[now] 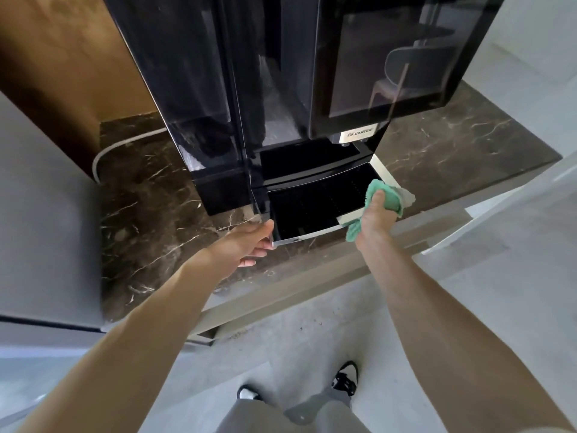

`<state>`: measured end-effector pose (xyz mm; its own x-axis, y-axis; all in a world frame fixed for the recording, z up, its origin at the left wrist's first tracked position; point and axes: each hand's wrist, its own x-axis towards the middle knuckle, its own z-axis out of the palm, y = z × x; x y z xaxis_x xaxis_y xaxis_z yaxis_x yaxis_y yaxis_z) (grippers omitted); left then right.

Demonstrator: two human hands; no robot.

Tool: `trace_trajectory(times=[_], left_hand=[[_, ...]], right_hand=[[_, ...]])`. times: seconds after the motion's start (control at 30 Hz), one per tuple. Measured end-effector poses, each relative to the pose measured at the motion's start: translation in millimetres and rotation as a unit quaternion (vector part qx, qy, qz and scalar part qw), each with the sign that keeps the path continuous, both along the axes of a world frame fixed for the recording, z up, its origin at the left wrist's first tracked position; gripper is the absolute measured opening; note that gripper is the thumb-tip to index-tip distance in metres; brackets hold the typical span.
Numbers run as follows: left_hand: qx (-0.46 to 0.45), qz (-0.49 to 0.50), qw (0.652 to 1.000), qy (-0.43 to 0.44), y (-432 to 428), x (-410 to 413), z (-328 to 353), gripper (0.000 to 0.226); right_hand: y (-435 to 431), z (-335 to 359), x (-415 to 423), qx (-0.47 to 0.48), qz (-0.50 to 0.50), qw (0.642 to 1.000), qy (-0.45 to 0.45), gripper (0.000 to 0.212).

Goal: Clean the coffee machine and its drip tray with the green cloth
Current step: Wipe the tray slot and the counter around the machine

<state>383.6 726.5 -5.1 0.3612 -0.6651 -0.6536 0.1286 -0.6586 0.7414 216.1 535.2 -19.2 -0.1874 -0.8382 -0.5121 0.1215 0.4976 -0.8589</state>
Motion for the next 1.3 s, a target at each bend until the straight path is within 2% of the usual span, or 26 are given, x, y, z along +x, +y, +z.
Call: trace_trajectory(times=[0.17,0.3,0.4,0.67,0.73,0.8,0.87,0.93,1.03,1.17,1.3], left_hand=[[-0.005,0.012,1.0,-0.012,3,-1,-2,0.026],[0.005,0.103,0.994,-0.021,6,-7,-5,0.044],[0.004,0.124,0.992,-0.033,12,-9,-4,0.04],[0.033,0.189,0.981,-0.022,72,19,-30,0.075],[0.029,0.199,0.98,-0.006,85,23,-36,0.071],[-0.003,0.193,0.981,0.02,91,24,-36,0.063],[-0.049,0.186,0.979,0.066,95,25,-26,0.067],[-0.095,0.164,0.973,0.132,100,31,-15,0.078],[-0.143,0.103,0.966,0.191,111,43,-5,0.077],[-0.157,0.016,0.967,0.202,115,55,2,0.063],[-0.126,-0.038,0.982,0.138,107,52,5,0.065]], right_hand=[[61,7,29,0.006,0.023,1.0,-0.018,0.05],[113,5,63,0.051,0.05,0.997,-0.022,0.054],[143,8,85,0.093,0.066,0.992,-0.045,0.057],[178,13,109,0.103,0.095,0.987,-0.079,0.058],[186,13,113,0.113,0.119,0.983,-0.087,0.054],[199,16,118,0.135,0.169,0.973,-0.083,0.043],[215,14,125,0.174,0.242,0.951,-0.079,0.038],[228,14,130,0.2,0.308,0.927,-0.075,0.038],[229,23,126,0.226,0.367,0.895,-0.11,0.04],[201,43,106,0.232,0.429,0.864,-0.127,0.045],[178,54,102,0.168,0.448,0.872,-0.102,0.044]])
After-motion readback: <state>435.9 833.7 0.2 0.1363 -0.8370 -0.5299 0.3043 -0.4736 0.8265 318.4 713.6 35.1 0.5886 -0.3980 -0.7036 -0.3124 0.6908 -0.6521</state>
